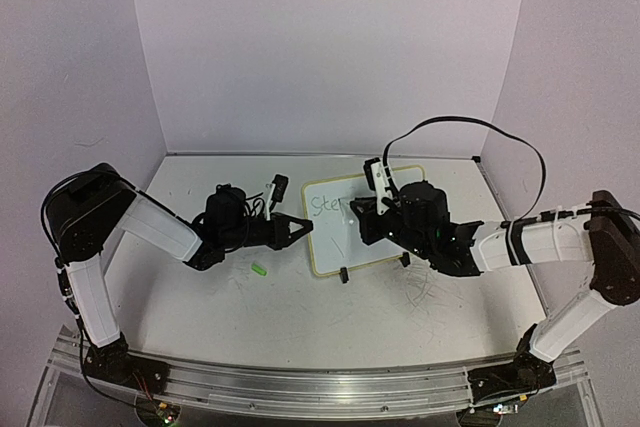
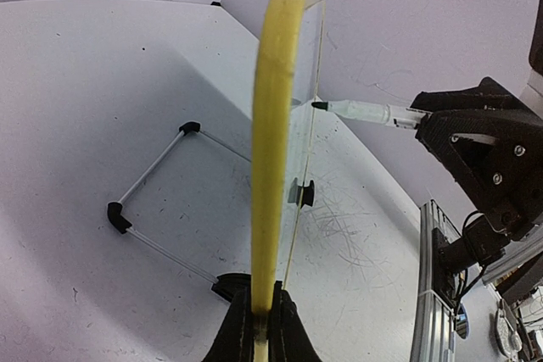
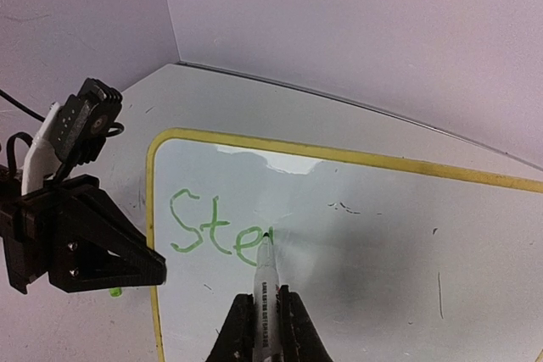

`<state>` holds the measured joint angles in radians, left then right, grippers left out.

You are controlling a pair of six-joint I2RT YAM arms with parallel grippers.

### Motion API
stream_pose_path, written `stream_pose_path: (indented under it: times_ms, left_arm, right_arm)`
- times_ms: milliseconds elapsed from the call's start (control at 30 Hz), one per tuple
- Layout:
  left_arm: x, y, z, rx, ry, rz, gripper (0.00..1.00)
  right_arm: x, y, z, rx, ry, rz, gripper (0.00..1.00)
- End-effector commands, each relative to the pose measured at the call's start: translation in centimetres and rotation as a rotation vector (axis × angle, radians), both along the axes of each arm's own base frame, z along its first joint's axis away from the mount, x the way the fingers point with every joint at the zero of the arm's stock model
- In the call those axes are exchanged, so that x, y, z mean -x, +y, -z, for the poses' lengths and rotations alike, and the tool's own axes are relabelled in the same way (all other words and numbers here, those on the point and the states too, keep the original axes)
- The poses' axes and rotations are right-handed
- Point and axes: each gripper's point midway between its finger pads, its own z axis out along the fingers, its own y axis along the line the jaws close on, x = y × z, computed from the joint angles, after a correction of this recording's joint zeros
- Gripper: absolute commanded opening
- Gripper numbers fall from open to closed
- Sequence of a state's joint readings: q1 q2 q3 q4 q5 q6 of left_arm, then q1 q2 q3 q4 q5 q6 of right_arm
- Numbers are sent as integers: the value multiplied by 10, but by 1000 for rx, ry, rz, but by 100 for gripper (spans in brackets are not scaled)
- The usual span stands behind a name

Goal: Write a sentence on the whiteboard

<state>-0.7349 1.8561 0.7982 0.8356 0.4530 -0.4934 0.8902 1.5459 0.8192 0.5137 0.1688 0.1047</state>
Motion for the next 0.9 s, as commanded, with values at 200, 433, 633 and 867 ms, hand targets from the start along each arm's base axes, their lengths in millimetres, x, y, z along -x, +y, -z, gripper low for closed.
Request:
stream_pose_path:
  times_ms: [200,433,633,867]
  left_arm:
    - [0,-2,-27,38,-49,7,0]
    - [0,-2,-28,38,-51,5,0]
    - [0,-2,-28,38,-49,5,0]
    - [0,-1,-28,38,-51,5,0]
  right_arm:
    - [-14,1,-13,-17,-48,43,0]
    - [-16,-12,-12,-9,-54,105,0]
    - [-16,-21,-9,-1,-50,143,0]
    - [-9,-27,-1,6,-22,134,0]
